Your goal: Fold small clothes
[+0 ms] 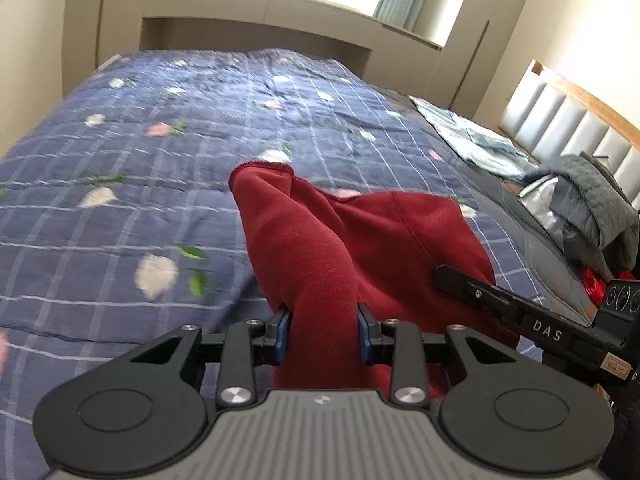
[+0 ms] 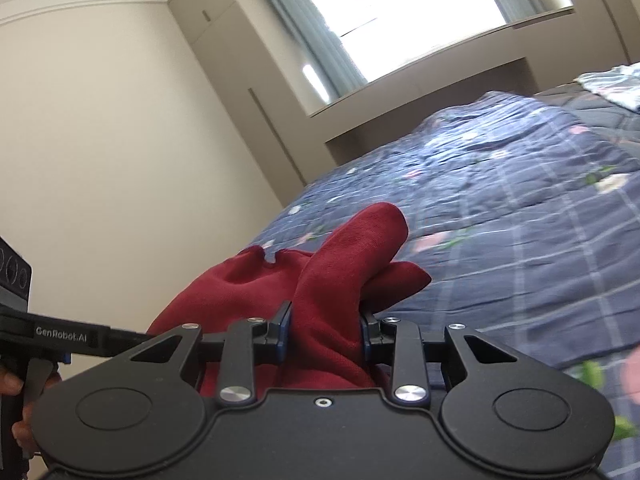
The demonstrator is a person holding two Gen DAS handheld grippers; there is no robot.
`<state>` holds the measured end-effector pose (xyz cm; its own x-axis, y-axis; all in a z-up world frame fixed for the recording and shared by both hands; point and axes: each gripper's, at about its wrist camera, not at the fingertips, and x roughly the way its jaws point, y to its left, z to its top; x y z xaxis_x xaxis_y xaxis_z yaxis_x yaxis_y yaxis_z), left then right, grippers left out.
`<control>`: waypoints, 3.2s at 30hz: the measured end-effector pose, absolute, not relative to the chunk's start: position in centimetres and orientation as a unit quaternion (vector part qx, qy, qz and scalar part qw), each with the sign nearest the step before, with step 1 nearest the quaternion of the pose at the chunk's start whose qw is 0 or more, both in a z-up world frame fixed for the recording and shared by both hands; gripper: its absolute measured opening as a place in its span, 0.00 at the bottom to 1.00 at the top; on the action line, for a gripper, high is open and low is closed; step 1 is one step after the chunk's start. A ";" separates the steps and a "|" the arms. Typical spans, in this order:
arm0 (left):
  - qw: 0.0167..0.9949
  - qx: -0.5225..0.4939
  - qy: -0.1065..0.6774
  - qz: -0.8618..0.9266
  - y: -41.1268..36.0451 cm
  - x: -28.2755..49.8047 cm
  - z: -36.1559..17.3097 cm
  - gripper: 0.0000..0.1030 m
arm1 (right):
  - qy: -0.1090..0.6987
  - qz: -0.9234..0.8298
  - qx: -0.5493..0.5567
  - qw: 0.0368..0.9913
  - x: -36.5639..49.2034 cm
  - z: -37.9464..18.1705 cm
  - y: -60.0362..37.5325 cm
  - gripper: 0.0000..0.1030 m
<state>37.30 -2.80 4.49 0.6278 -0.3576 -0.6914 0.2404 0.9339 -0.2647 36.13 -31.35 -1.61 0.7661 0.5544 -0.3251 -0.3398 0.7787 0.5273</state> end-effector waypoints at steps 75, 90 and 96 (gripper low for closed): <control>0.966 -0.089 0.241 -0.002 10.1 10.0 7.4 1.00 | 0.128 0.217 0.063 0.966 7.9 7.1 -20.3 1.00; 0.971 -0.091 0.221 0.013 9.3 2.7 4.3 1.00 | 0.111 0.206 0.049 0.971 1.3 4.9 -19.6 1.00; 0.970 -0.101 0.220 0.026 9.7 1.6 3.6 1.00 | 0.116 0.198 0.043 0.972 0.6 3.9 -19.7 1.00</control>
